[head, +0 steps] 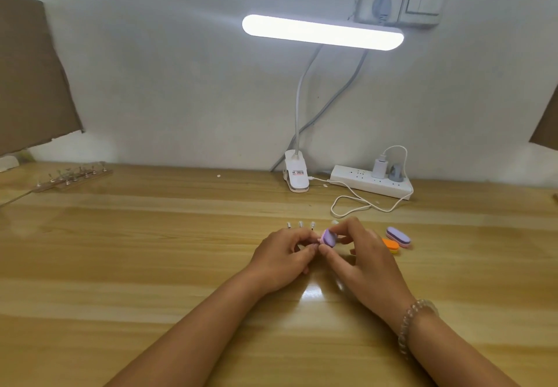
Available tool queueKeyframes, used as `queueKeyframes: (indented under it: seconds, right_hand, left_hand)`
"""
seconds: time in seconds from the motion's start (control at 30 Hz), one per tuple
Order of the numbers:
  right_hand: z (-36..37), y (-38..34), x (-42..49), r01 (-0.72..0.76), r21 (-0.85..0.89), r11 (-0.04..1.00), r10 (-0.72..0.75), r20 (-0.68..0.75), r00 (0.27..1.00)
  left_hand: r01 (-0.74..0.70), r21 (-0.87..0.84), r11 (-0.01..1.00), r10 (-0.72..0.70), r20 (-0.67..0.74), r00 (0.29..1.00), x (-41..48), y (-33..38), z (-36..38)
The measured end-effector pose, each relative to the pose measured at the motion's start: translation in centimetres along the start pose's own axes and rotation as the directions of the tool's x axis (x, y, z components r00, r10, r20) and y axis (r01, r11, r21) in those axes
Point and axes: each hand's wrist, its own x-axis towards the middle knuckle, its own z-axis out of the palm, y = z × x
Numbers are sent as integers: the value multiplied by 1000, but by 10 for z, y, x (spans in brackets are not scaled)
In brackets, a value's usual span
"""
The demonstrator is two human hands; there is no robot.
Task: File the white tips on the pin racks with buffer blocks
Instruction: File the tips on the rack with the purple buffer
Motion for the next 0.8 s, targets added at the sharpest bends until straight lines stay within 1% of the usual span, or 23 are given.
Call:
queueKeyframes:
  seconds: [0.1, 0.13, 0.17, 0.27, 0.3, 0.4, 0.43, 0.53, 0.57, 0.63, 0.67, 0.7, 0.8]
  right_hand:
    - [2, -4, -5, 113, -55, 992, -112, 15, 994]
    - [3, -4, -6, 129, -56, 990, -128, 22, 992]
    - [3, -3, -5, 107, -49, 993, -107, 15, 994]
    - [0, 5, 1, -38, -29, 999, 37, -37, 999]
    - [0, 4, 0, -26, -42, 999, 24, -44, 999]
    - [4, -3, -3, 107, -80, 991, -109, -24, 994]
    - [3, -4, -4, 99, -91, 991, -101, -18, 995]
    - [0, -1, -1, -28, -83, 996, 24, -39, 999]
    - [-1, -2, -2, -2, -86, 996, -2, -45, 999]
    - [1, -8, -6, 113, -93, 989, -115, -24, 993]
    - [2, -10, -6, 139, -89, 986, -140, -9, 990]
    - [1, -9, -5, 118, -85, 989, -118, 1, 993]
    - [-2, 0, 0, -50, -58, 997, 51, 6, 999]
  left_hand:
    - [-1, -32, 999, 2, 13, 1000, -3, 1, -1]
    - [-3, -39, 999, 4, 14, 1000, -3, 1, -1]
    - [-6, -38, 999, 7, 8, 1000, -3, 1, -1]
    - [-9, -4, 1000, 9, -10, 1000, -2, 1, 1]
    - [-9, -2, 1000, 9, -10, 1000, -2, 2, 1]
    - [-4, -20, 1000, 4, -5, 1000, -3, 3, 0]
    - [-2, -14, 1000, 1, -5, 1000, -3, 4, 0]
    - [2, 5, 1000, -2, -18, 1000, -3, 5, 0]
    - [-2, -7, 1000, 2, -16, 1000, -3, 6, 0]
    - [-11, -40, 999, 10, -13, 1000, -5, 7, -1]
    - [-14, -45, 999, 13, -14, 1000, -5, 6, -1]
    - [-15, -36, 999, 15, -16, 1000, -4, 6, 0]
    - [-16, 27, 999, 17, -15, 1000, -4, 5, 1]
